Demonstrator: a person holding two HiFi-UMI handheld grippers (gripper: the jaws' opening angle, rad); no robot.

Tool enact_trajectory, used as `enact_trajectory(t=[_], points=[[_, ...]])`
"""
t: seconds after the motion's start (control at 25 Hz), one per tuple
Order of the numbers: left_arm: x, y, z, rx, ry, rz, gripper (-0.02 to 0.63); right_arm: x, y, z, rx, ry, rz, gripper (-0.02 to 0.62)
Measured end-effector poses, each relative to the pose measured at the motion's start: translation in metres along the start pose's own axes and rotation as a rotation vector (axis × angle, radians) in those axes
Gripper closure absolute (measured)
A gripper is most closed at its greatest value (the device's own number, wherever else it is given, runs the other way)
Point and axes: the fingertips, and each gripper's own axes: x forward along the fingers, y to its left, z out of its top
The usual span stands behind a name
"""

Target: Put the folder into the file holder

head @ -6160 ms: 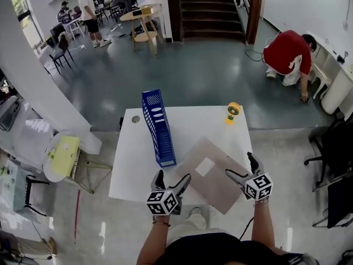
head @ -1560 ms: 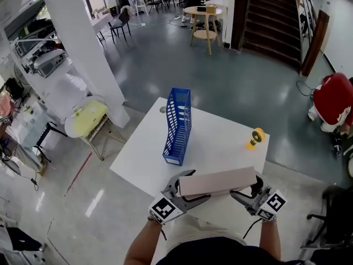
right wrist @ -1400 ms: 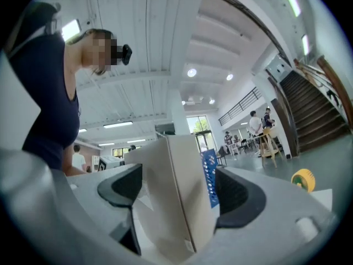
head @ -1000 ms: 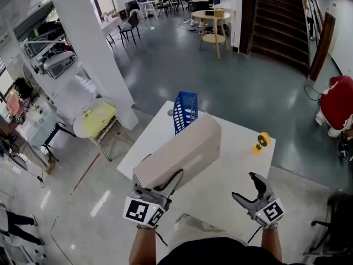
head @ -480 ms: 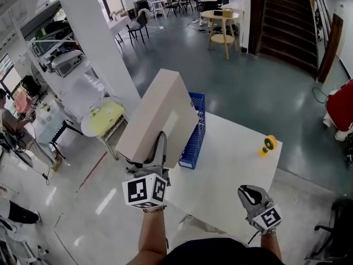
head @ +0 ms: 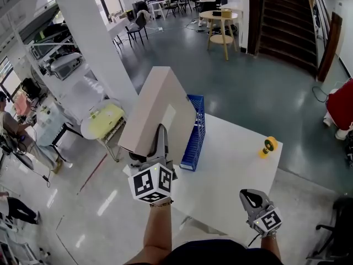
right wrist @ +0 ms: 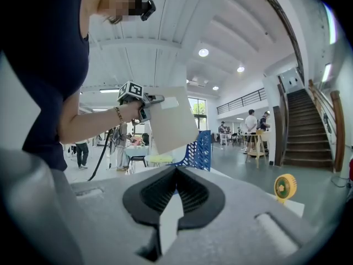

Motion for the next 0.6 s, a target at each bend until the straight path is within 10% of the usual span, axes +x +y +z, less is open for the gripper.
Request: enact_trajectory(t=[0.6], points=[[0.011,-0.008,-0.068,-0.018,-0.029,0.105,0.196,-0.009,-0.015,-0.022,0.043,0.073,-0.026,0.592]])
